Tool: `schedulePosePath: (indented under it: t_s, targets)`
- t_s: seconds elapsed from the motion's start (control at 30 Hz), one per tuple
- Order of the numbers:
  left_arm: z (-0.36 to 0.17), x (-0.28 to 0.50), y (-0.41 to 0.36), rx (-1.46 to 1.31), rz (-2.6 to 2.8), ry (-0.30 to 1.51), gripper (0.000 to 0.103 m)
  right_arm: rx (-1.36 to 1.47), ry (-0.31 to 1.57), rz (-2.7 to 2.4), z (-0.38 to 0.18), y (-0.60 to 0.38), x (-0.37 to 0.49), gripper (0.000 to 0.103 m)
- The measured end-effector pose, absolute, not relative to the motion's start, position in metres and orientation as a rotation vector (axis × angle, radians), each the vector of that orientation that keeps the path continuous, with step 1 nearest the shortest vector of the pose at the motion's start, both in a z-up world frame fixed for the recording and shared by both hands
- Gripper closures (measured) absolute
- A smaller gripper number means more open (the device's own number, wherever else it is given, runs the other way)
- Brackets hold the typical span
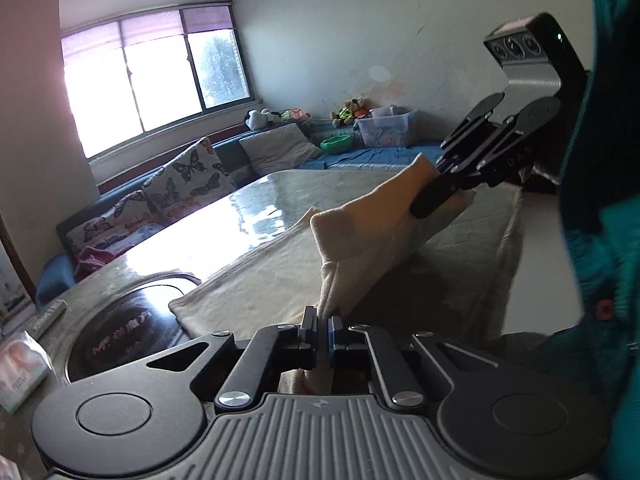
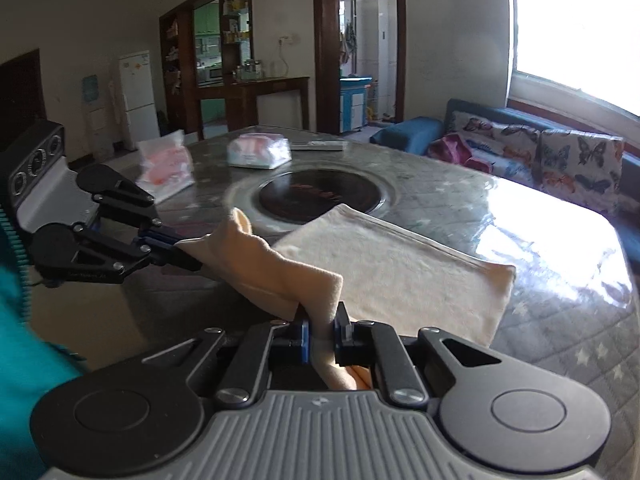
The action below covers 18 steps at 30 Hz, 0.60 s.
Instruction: Fold clothes
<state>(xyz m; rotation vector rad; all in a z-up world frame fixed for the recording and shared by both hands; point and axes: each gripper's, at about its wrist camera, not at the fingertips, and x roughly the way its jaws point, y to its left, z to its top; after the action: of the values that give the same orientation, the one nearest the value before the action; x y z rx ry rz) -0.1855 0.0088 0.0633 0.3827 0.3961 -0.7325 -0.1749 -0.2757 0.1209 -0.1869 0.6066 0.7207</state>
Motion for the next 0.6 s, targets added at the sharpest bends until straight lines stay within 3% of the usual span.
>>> schedulePosePath:
  t_s: [0.3,0.6]
  targets:
    - [0.076,-0.158,0.006,0.342,-0.717,0.386,0.097,-0.182,0.604,0.705,0.141,-0.274,-0.155,0.094]
    - [0.070,-0.045,-0.007,0.318,-0.650,0.428,0.097,-0.192,0.625,0.646,0.138,-0.268,-0.047,0.094]
